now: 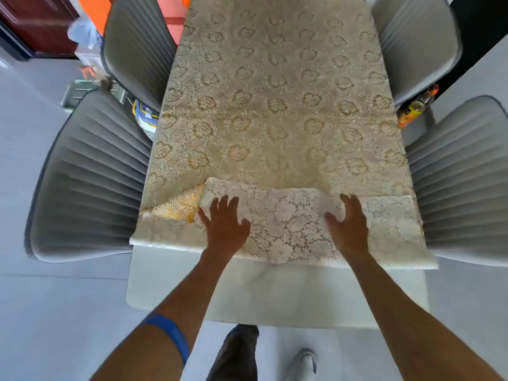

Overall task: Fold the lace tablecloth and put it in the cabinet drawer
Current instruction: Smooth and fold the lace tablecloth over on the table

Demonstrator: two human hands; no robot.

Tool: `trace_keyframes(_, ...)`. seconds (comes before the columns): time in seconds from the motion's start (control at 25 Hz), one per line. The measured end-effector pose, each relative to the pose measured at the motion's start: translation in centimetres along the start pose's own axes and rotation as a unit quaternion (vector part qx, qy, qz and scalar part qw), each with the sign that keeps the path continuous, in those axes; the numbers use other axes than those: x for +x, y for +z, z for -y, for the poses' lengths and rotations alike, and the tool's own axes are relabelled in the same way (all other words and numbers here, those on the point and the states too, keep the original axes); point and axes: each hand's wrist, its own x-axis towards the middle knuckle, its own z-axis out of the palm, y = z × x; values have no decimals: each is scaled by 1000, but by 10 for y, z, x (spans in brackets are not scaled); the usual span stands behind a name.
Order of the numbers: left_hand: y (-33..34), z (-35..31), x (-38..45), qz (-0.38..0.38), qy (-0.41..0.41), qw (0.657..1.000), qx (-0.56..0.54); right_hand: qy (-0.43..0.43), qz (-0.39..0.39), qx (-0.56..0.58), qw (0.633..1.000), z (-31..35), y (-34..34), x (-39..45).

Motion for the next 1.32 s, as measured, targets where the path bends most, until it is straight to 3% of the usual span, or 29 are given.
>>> trace_keyframes(0.16, 36, 43, -44, 90, 111, 984, 110, -186, 105, -228, 950, -25, 50, -69)
trace_keyframes(0.28, 40, 56, -34, 102, 186, 968, 131, -246, 81, -334, 906, -38, 65, -81)
trace_keyframes(0.36, 46, 57, -33, 93, 254, 949, 160, -307, 38, -409, 859, -46, 69, -81)
trace_keyframes(0.48, 52, 55, -38, 45, 232, 959, 154, -299, 24, -474, 828, -48, 63, -79)
trace_keyframes(0.6, 56, 52, -56, 30, 185, 970, 157, -292, 63, -466, 833, -49, 52, -84)
trace_keyframes(0.76, 62, 51, -116, 135, 72, 975, 159, -270, 119, -429, 854, -73, 39, -134)
trace_keyframes(0.92, 61, 46, -151, 186, 30, 974, 128, -290, 178, -379, 860, -95, 22, -162)
trace_keyframes(1.04, 44, 33, -127, 138, 18, 988, 61, -308, 154, -307, 887, -95, 10, -137)
trace_keyframes(1.16, 31, 26, -81, 114, 28, 992, 52, -241, 153, -295, 912, -82, 4, -96)
trace_keyframes(1.32, 21, 32, -17, 111, 58, 983, 135, -172, 206, -348, 898, -73, 5, -49)
